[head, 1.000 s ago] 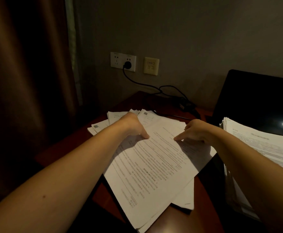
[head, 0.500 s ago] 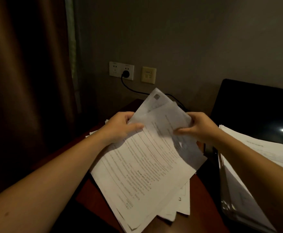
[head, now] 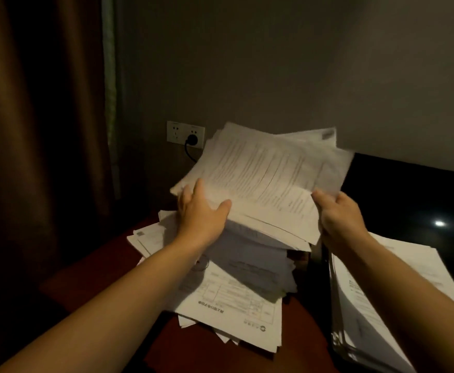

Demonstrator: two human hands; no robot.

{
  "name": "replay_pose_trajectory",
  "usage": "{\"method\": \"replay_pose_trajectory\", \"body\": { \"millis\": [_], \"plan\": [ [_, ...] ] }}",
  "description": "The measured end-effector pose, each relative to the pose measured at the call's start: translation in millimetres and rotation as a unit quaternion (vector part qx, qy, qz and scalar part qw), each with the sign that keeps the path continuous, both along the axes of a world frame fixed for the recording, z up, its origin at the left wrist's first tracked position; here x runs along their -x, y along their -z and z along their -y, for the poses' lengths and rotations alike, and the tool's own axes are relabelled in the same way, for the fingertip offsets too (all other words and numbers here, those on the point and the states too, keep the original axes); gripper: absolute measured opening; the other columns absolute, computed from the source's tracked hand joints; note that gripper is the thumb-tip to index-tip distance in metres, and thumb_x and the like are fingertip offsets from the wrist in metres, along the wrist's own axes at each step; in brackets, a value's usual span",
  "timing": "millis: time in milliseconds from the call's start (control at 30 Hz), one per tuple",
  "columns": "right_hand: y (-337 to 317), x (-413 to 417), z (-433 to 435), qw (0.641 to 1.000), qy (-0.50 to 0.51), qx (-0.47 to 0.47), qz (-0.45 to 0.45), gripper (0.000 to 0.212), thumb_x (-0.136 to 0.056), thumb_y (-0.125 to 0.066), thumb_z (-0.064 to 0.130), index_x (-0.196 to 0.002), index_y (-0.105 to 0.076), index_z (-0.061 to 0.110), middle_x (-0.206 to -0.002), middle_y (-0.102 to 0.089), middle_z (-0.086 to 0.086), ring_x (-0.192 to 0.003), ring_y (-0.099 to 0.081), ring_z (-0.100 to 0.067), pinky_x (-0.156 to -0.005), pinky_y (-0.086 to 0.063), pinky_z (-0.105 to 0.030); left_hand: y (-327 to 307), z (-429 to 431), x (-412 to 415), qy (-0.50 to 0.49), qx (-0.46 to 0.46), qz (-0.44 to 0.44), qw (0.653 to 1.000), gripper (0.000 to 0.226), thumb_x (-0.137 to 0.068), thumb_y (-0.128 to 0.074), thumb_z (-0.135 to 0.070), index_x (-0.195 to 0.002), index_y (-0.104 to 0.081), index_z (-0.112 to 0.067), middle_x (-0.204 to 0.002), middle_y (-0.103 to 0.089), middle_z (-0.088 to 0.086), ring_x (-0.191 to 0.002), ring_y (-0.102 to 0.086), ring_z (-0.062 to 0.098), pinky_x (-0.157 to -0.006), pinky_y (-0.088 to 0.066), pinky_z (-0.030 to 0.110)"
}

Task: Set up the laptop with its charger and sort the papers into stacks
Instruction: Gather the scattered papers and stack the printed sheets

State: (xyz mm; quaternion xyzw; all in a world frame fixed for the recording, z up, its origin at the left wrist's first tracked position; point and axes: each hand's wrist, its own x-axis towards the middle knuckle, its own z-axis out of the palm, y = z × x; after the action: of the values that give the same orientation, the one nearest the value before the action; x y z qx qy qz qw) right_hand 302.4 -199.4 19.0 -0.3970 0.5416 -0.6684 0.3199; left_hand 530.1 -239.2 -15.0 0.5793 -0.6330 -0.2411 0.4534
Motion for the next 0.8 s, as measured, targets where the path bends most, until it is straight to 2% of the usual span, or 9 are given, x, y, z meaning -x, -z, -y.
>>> {"method": "replay_pose_trajectory", "body": {
  "millis": [33,100,200,300,467,567,667,733,800],
  "plan": [
    [3.9,-4.1,-1.6,1.000,0.003,0.007,0.030,0.009,-0.101,-0.056,0.018,-0.105,-0.061,0.012,-0.096,-0.074,-0.006,-0.078,-0.074,-0.020,-0.062,-0.060,-0.032,0.9,-3.1,6.9,0.013,-0.055,-0.134,0.989,0.084,-0.091,-0.067,-0.047,-0.158,-0.023,-0.023,-0.160,-0.030,0.006,-0.146,-0.029,0.032,-0.119,-0.029,0.051],
    [14.1,-12.0,-3.7,0.997,-0.004,0.017,0.070,0.013,-0.101,-0.056,0.020,-0.111,-0.062,0.015,-0.107,-0.074,-0.008,-0.088,-0.073,-0.024,-0.071,-0.060,-0.039,3.7,-6.4,19.1,0.027,-0.149,-0.370,0.916,0.082,-0.083,-0.077,-0.047,-0.150,-0.039,-0.020,-0.139,-0.057,0.006,-0.125,-0.055,0.030,-0.107,-0.046,0.050],
    [23.8,-18.5,-13.7,0.994,-0.059,-0.012,0.092,0.016,-0.099,-0.058,0.020,-0.113,-0.064,0.015,-0.103,-0.076,-0.004,-0.090,-0.075,-0.024,-0.074,-0.061,-0.042,0.8,-1.5,27.2,0.077,-0.199,-0.540,0.814,0.047,-0.087,-0.078,-0.028,-0.128,-0.064,-0.010,-0.110,-0.075,0.009,-0.098,-0.072,0.030,-0.082,-0.060,0.042],
    [22.5,-11.5,-22.9,0.990,-0.116,-0.031,0.078,0.019,-0.095,-0.062,0.012,-0.114,-0.065,0.011,-0.106,-0.076,-0.003,-0.095,-0.074,-0.022,-0.077,-0.058,-0.039,-5.5,2.6,24.4,0.082,-0.157,-0.547,0.818,0.025,-0.094,-0.068,-0.008,-0.118,-0.068,-0.007,-0.108,-0.074,0.014,-0.091,-0.073,0.029,-0.070,-0.061,0.039],
    [4.2,7.8,-33.4,0.981,-0.167,-0.054,0.082,0.035,-0.091,-0.063,0.005,-0.125,-0.058,0.011,-0.112,-0.073,-0.011,-0.100,-0.072,-0.028,-0.078,-0.060,-0.044,-9.9,5.2,13.6,0.124,-0.161,-0.517,0.832,0.030,-0.096,-0.063,-0.003,-0.125,-0.065,-0.009,-0.107,-0.074,0.013,-0.090,-0.073,0.027,-0.060,-0.060,0.034],
    [-7.6,22.2,-43.2,0.967,-0.182,-0.078,0.163,0.035,-0.094,-0.061,0.032,-0.118,-0.060,0.007,-0.096,-0.072,-0.013,-0.087,-0.072,-0.027,-0.074,-0.057,-0.038,-10.7,7.1,6.1,0.158,-0.165,-0.472,0.852,0.033,-0.096,-0.061,-0.001,-0.129,-0.063,-0.009,-0.115,-0.072,0.016,-0.099,-0.072,0.031,-0.067,-0.061,0.038],
    [-13.4,38.3,-49.7,0.949,-0.194,-0.113,0.222,0.063,-0.081,-0.066,0.058,-0.118,-0.059,0.008,-0.093,-0.071,-0.012,-0.086,-0.070,-0.028,-0.083,-0.054,-0.038,-12.8,3.8,-3.4,0.189,-0.181,-0.410,0.874,0.029,-0.095,-0.063,-0.001,-0.121,-0.065,-0.015,-0.106,-0.077,0.009,-0.096,-0.074,0.027,-0.072,-0.060,0.039],
    [-11.3,45.9,-50.2,0.960,-0.178,-0.125,0.177,0.067,-0.079,-0.064,0.063,-0.117,-0.062,0.009,-0.095,-0.074,-0.016,-0.092,-0.068,-0.033,-0.095,-0.050,-0.046,-12.9,2.8,-10.5,0.191,-0.192,-0.380,0.884,0.026,-0.094,-0.063,-0.002,-0.116,-0.066,-0.017,-0.100,-0.078,0.006,-0.094,-0.075,0.025,-0.076,-0.059,0.040],
    [-8.5,49.9,-48.3,0.960,-0.198,-0.156,0.123,0.071,-0.078,-0.058,0.067,-0.123,-0.064,0.013,-0.114,-0.071,-0.019,-0.101,-0.065,-0.037,-0.100,-0.046,-0.049,-11.3,4.5,-15.9,0.198,-0.205,-0.351,0.892,0.027,-0.094,-0.065,-0.005,-0.117,-0.067,-0.017,-0.103,-0.077,0.007,-0.095,-0.075,0.025,-0.079,-0.058,0.043]
  ]
}}
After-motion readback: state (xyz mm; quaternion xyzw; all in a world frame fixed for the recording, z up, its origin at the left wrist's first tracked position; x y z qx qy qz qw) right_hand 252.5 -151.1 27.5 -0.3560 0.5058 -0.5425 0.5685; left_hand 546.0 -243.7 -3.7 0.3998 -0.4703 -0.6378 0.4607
